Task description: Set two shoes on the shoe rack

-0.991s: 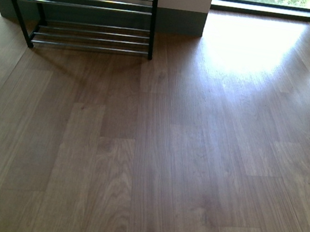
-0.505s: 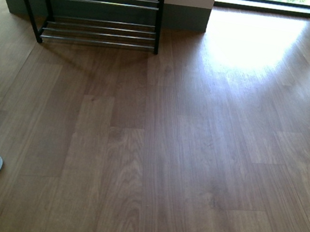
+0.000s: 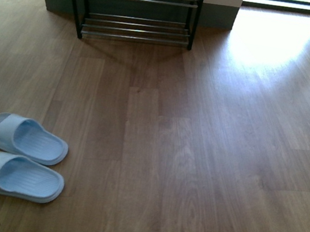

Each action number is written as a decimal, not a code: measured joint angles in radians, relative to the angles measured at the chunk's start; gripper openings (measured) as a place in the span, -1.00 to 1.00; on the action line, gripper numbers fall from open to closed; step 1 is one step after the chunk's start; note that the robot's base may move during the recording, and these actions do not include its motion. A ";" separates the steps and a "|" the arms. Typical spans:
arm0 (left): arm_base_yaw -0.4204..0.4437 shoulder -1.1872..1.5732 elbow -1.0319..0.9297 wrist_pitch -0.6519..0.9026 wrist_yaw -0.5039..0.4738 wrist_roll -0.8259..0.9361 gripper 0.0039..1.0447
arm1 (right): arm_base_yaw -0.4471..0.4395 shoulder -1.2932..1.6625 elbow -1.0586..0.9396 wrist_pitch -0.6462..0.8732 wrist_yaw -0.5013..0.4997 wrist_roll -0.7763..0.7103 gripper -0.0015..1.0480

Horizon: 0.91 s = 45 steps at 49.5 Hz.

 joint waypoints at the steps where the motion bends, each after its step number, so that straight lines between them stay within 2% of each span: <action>1: 0.000 0.000 0.000 0.000 0.000 0.000 0.83 | 0.000 0.000 0.000 0.000 0.002 0.000 0.82; 45: 0.000 0.000 0.000 0.000 0.001 0.000 0.83 | 0.000 0.000 0.000 0.000 0.003 0.000 0.82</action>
